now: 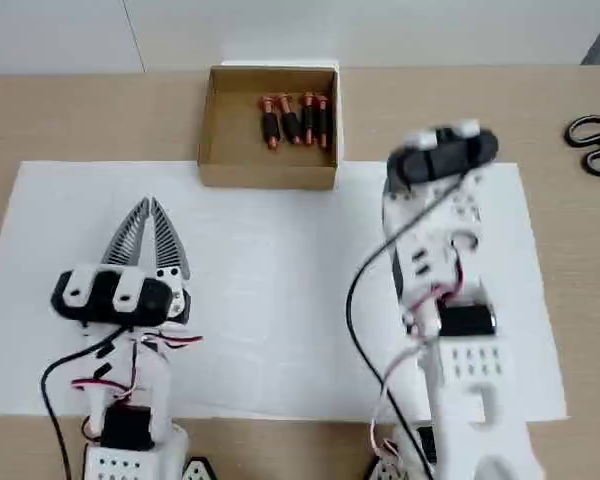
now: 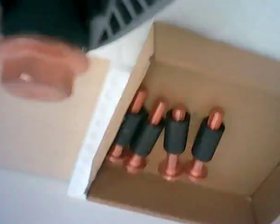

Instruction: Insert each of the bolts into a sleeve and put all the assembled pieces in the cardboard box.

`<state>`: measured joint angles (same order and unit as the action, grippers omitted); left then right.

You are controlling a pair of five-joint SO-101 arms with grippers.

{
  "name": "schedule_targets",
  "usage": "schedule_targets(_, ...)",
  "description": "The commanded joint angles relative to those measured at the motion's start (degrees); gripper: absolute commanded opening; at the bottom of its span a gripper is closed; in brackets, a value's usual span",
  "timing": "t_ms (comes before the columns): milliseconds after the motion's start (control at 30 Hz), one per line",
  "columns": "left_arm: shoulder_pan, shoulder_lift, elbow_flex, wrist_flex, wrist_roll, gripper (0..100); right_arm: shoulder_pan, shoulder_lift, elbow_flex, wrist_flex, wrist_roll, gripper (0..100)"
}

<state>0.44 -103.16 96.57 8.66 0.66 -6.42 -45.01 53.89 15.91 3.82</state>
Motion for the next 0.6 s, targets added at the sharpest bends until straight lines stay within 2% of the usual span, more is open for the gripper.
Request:
schedule_targets(0,-0.35,-0.88,-0.31,0.18,0.35,1,-1.98,11.38,-11.25,-5.85,-0.44,0.3)
schedule_targets(233,-0.53,-0.79,-0.31,0.26,0.35,1,-9.71,34.33,-29.45,-7.60,-0.26,0.3)
schedule_targets(567,-0.53,-0.79,-0.31,0.26,0.35,1,-11.21,66.77,-62.77,-7.78,-0.44,0.5)
